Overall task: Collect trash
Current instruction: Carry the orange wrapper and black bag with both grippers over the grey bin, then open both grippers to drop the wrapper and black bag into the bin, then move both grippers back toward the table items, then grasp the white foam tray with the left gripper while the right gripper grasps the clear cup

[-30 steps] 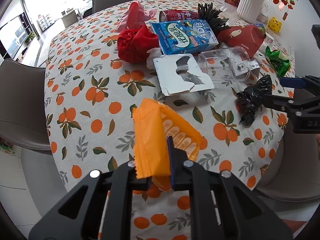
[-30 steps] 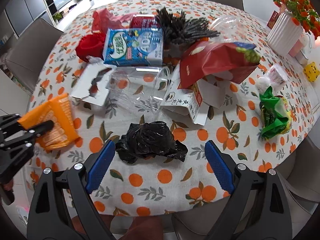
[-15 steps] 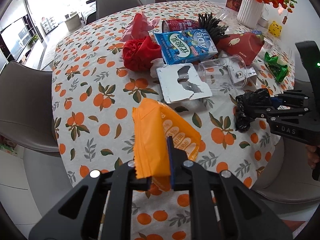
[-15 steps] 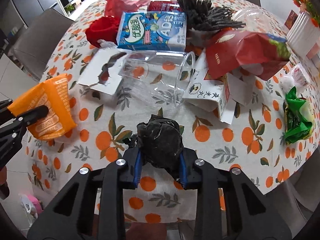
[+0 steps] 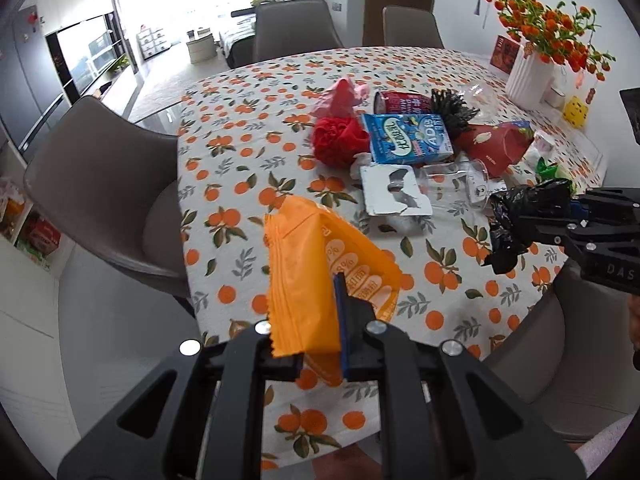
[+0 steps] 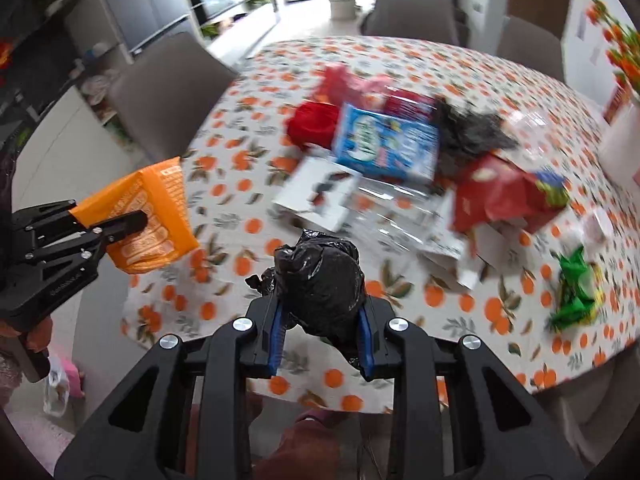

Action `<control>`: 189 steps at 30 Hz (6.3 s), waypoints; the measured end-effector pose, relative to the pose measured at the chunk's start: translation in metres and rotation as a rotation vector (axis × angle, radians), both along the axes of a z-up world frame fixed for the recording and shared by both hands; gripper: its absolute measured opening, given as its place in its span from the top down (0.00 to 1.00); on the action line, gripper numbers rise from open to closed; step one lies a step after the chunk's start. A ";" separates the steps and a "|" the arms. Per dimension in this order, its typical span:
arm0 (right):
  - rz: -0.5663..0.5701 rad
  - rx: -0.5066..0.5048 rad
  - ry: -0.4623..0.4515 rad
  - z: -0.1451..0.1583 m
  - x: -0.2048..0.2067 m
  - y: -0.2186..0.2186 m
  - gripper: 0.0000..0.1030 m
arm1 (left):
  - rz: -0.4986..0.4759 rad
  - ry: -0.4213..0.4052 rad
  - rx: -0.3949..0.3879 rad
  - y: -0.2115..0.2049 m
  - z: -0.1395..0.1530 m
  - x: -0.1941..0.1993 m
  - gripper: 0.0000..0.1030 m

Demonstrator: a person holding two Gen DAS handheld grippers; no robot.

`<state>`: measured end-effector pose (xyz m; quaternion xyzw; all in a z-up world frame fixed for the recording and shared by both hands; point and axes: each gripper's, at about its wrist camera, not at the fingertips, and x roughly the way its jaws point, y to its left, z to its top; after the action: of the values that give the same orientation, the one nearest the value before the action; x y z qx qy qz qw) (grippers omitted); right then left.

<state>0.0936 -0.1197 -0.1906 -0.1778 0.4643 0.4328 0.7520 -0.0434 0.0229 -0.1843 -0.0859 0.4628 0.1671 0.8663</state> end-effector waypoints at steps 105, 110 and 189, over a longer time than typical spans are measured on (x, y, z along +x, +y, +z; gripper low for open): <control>0.021 -0.062 0.046 0.020 -0.256 0.244 0.31 | 0.111 0.136 -0.100 0.246 0.002 -0.251 0.32; -0.124 -0.040 0.024 0.062 -0.233 0.185 0.31 | -0.013 0.085 -0.105 0.206 0.046 -0.213 0.31; -0.127 0.004 0.164 -0.063 0.098 0.015 0.97 | -0.274 0.179 -0.116 0.018 -0.077 0.166 0.24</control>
<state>0.1919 -0.1045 -0.2532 -0.1106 0.5337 0.3980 0.7379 0.1226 0.0411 -0.2609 -0.0564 0.5544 0.0274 0.8299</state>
